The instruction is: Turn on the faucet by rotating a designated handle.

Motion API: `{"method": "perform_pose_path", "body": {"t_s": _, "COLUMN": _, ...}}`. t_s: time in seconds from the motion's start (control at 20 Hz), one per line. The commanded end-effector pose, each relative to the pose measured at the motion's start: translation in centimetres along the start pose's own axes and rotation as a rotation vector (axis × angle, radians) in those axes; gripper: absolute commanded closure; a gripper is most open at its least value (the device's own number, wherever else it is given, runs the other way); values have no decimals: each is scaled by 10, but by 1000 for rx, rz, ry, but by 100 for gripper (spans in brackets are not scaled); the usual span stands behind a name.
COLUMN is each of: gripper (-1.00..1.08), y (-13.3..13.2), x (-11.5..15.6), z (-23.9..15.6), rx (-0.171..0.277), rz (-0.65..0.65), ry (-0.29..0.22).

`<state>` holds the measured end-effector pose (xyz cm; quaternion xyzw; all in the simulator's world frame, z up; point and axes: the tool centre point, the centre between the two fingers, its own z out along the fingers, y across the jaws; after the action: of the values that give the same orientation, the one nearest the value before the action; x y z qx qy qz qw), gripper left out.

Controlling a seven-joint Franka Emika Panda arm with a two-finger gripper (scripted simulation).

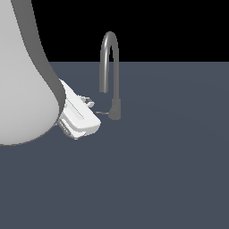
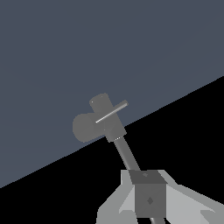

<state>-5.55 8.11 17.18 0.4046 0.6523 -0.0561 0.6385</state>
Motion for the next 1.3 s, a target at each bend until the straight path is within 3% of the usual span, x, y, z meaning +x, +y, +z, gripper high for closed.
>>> {"method": "perform_pose_path", "body": {"t_s": 0.0, "gripper": 108, "y": -3, "x": 8, "z": 5, "rx": -42, "rz": -39, "ry": -4}}
{"method": "perform_pose_path", "body": {"t_s": 0.95, "gripper": 108, "y": -27, "x": 60, "z": 48, "rx": -343, "rz": -339, "ry": -42}}
{"method": "perform_pose_path", "body": {"t_s": 1.25, "gripper": 108, "y": -34, "x": 71, "z": 62, "rx": -419, "rz": -419, "ry": -53}}
